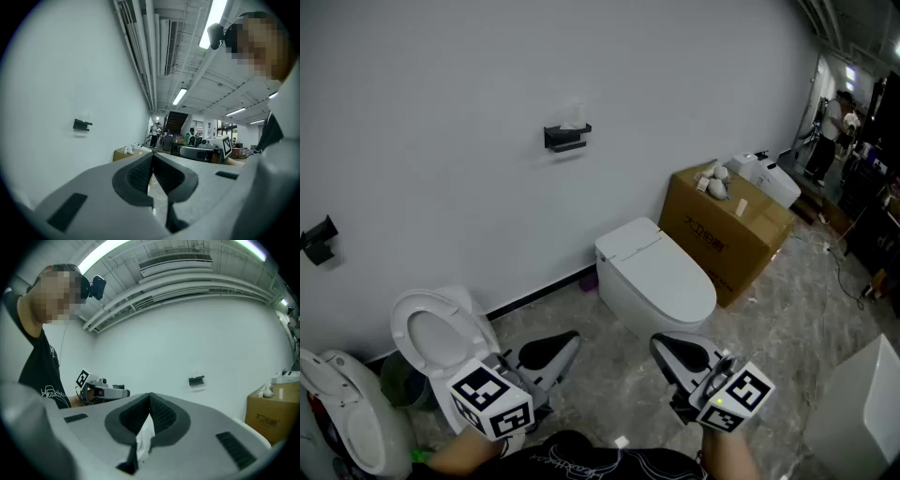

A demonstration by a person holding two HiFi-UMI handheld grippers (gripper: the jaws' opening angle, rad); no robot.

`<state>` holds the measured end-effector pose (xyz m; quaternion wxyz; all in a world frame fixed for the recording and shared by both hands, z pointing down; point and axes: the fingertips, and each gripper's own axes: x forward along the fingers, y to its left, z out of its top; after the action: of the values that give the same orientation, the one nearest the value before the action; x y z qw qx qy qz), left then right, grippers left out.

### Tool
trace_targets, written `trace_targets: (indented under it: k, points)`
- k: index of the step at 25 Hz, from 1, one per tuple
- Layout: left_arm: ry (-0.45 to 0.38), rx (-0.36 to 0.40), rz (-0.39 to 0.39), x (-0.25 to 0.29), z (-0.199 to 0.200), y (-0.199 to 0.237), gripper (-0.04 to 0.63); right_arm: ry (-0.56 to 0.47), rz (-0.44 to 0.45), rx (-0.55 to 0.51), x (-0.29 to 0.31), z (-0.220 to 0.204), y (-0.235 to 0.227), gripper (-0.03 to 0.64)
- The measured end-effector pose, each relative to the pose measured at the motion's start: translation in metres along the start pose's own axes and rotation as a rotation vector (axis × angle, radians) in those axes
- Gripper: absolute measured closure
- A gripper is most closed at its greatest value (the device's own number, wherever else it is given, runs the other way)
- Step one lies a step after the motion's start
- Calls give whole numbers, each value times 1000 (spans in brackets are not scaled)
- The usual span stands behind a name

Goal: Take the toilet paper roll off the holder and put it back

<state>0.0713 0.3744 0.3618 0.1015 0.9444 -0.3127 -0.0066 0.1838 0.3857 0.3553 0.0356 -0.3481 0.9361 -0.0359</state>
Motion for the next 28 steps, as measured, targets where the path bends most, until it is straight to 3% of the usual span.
trace_targets:
  k: [8, 17, 20, 28]
  points:
    - [-6, 7, 1, 7, 9, -6, 591, -3, 8, -41, -7, 13, -2, 612]
    - [-38, 31, 2, 7, 35, -9, 589, -79, -4, -67, -15, 49, -9, 607]
    - [-43, 20, 12, 7, 38, -2, 589, -78, -2, -89, -10, 52, -14, 512]
    - [-53, 3, 34, 15, 40, 34, 589, -75, -13, -95, 25, 48, -41, 392]
